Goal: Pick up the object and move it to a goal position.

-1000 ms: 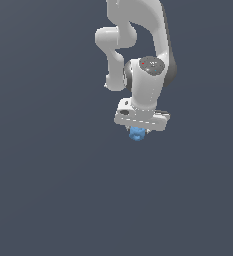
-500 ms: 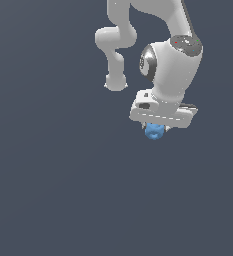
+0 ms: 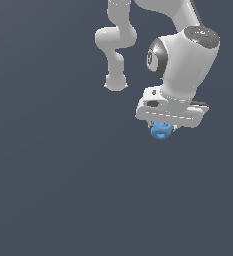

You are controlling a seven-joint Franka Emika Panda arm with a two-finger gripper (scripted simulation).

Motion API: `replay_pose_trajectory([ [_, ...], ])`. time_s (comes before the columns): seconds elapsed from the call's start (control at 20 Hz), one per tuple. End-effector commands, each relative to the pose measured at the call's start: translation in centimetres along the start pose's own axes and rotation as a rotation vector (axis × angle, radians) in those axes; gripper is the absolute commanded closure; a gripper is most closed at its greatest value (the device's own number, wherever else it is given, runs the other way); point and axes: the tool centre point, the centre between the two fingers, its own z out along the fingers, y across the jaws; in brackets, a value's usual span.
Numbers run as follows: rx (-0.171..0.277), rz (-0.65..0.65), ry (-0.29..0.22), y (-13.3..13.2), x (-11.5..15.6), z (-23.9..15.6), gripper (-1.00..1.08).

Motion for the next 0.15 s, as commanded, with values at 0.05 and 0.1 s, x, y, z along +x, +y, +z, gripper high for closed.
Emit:
replay_pose_trajectory([
  [0.05,0.000,0.001,0.000,0.03,0.06,0.02,1.08],
  [0.1,0.000,0.001,0.000,0.05,0.06,0.04,1.08],
])
